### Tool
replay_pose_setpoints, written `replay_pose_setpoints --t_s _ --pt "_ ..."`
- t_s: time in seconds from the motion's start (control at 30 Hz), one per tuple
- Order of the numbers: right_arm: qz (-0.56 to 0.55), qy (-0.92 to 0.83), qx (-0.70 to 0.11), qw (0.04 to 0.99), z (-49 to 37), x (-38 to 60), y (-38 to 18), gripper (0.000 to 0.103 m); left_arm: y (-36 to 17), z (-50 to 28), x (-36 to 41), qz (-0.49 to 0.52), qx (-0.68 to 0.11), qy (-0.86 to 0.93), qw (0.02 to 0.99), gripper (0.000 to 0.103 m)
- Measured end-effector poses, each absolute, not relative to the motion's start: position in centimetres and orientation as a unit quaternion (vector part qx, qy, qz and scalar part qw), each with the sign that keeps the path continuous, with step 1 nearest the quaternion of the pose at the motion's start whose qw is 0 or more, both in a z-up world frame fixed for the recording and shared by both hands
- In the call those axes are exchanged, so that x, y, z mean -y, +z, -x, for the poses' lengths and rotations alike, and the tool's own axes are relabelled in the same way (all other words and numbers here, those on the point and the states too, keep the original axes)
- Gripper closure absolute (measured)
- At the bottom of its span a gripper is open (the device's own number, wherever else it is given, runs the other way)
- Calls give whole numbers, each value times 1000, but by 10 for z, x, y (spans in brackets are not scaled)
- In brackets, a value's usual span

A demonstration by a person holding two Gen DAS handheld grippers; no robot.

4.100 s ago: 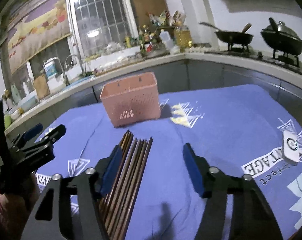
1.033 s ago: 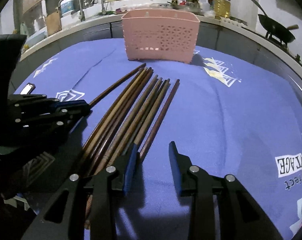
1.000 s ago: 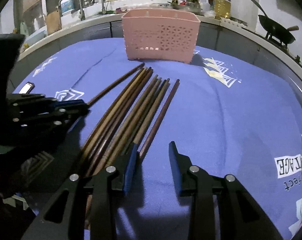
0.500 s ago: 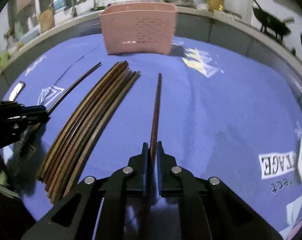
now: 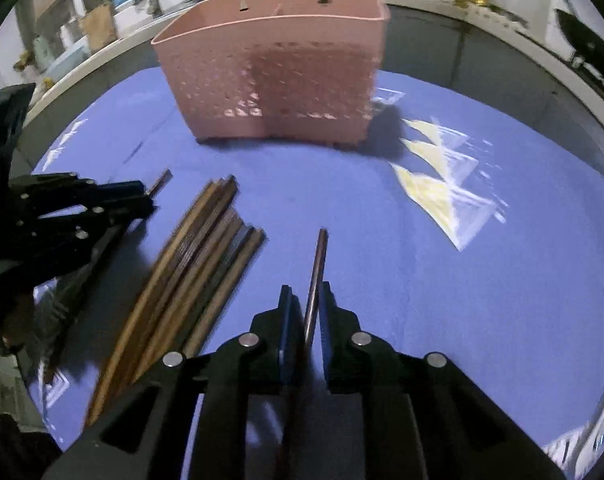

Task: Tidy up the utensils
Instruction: 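Carry the chopstick into the pink holder and open the left tool while the right tool does likewise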

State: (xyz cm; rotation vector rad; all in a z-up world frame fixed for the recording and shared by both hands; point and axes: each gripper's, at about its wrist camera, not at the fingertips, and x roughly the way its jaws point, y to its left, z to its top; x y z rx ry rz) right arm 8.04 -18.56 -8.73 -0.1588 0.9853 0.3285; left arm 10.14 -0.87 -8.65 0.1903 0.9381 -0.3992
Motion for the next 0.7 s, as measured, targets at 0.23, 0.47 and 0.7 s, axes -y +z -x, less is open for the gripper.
replay_pose_setpoints --t_s 0.23,0.47,0.7 --pt "14 207 -406 890 -57 193 -44 98 -32 -84 -21 -14 -398 -218 891 98" --pt "-1 208 -235 950 14 203 35 98 58 -35 -52 37 -284 -245 926 98" --pt "-11 193 -182 964 30 207 50 98 72 -21 -47 21 -259 -246 934 98"
